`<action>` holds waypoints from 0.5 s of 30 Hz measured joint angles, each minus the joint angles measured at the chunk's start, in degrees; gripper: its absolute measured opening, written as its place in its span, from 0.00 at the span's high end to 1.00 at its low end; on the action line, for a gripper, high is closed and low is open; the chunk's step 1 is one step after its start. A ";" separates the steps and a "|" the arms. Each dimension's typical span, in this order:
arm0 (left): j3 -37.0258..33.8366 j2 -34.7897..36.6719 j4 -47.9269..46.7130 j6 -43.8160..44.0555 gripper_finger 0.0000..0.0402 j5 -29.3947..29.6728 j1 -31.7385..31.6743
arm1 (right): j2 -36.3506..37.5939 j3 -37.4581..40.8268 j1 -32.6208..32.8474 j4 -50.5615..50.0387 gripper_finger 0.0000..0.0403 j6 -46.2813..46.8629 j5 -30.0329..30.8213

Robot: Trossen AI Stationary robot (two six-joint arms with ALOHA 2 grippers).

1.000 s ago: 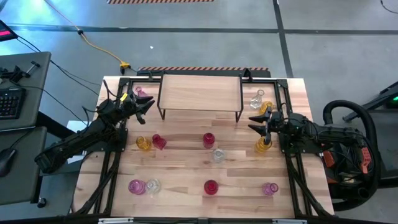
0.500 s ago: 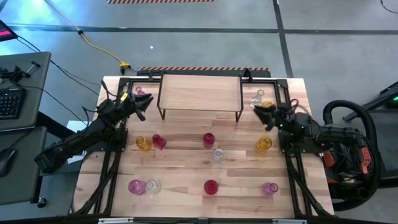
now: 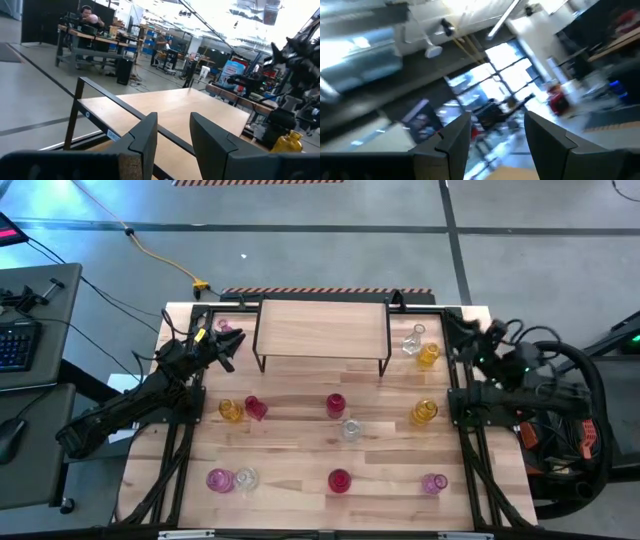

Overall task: Sort vases onto shelf
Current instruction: Put the top transparent vase on the shelf

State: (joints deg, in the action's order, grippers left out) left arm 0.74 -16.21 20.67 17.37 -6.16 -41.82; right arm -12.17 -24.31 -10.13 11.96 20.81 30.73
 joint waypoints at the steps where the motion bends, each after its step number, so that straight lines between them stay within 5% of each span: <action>1: 0.00 0.00 -0.01 0.00 0.73 0.37 0.01 | -1.63 -2.65 -0.24 -2.43 0.58 -0.81 1.18; 15: 0.02 -0.02 -0.16 0.00 0.73 1.56 0.00 | -32.74 -45.75 -8.45 -56.24 0.58 -1.82 5.43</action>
State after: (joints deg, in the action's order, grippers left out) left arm 0.75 -16.23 20.51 17.37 -4.60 -41.82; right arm -44.91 -70.06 -18.58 -44.27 18.99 36.16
